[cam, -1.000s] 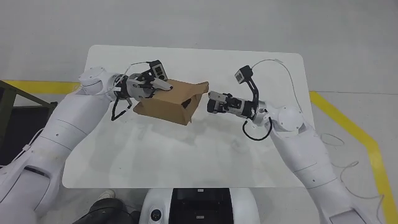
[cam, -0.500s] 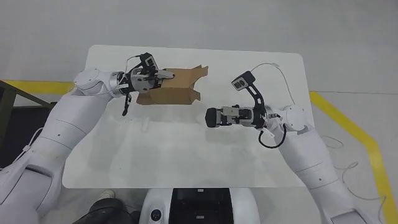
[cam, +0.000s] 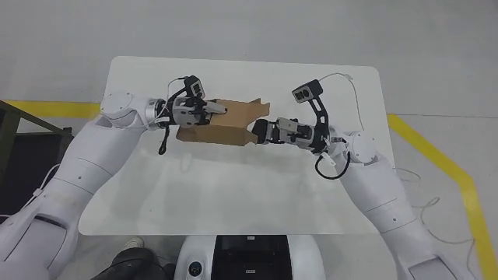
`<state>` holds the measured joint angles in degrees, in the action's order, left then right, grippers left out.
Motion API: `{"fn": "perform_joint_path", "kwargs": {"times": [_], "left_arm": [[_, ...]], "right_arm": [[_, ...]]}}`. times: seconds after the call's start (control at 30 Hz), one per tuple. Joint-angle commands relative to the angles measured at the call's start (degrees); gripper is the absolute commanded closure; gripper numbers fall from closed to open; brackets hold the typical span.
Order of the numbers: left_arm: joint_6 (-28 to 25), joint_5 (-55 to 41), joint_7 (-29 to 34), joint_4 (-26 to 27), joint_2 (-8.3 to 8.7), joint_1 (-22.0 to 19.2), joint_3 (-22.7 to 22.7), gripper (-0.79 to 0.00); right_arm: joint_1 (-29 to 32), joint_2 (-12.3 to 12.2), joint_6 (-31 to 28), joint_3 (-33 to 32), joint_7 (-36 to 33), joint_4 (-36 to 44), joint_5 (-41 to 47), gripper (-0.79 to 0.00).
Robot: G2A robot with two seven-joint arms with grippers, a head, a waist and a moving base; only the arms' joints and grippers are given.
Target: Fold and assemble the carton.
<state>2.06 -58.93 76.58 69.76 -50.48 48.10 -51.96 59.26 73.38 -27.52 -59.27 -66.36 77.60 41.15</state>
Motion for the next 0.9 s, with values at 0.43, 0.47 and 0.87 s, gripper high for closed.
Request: {"fn": "perform_joint_path", "kwargs": {"times": [0.43,0.47,0.87], "left_arm": [[-0.56,-0.81,-3.61,-1.15,-0.47,2.07,-4.1,0.0],[-0.5,-0.31,-3.83,-0.92,-0.56,2.21,-4.11,0.0],[0.06,1.29,-5.8,-0.98,-1.07,3.24,-5.9,0.0]], "right_arm": [[2.18,-0.29,3.66,-0.7,-0.27,3.78,0.67,-0.785],[2.08,-0.21,3.58,-0.5,-0.06,3.81,0.75,-0.785],[2.21,0.19,3.56,0.11,-0.31,4.89,2.59,-0.785]]}}
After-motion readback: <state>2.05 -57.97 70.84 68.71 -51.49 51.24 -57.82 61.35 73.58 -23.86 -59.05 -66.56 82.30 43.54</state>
